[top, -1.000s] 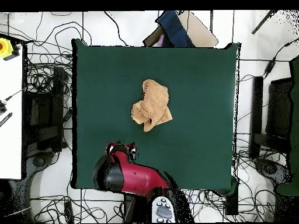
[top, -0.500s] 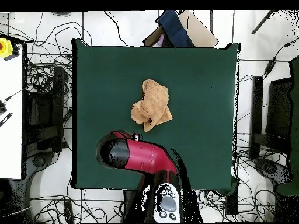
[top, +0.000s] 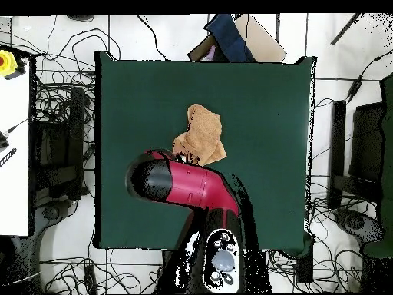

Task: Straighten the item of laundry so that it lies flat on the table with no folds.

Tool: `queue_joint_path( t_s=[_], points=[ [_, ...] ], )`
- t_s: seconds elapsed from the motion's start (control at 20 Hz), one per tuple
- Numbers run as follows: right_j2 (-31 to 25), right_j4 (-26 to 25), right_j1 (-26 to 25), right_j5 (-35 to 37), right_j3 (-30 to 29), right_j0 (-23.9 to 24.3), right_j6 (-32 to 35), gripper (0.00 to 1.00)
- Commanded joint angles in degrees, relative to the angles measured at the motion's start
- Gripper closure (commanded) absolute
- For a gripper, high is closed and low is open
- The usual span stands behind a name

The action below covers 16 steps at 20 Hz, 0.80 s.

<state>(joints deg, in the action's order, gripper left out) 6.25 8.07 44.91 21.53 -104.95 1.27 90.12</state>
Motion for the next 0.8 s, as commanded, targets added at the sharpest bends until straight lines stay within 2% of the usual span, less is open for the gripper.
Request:
queue_joint_path(
  t_s=[0.05,0.25,0.5,0.65,0.8],
  points=[
    [-1.91,-1.56,-8.76,-15.86,0.36,1.3,13.05,0.0],
    [5.98,-0.11,-13.38,-18.02,3.2,-4.8,12.64,0.0],
    [8.61,3.05,-16.57,-20.23,2.85,-8.14,11.48,0.0],
    [15.5,4.47,-21.18,-15.81,6.18,-14.18,10.44,0.0],
    [15.84,3.41,-23.99,-11.99,7.99,-14.79,9.26,0.0]
  ],
)
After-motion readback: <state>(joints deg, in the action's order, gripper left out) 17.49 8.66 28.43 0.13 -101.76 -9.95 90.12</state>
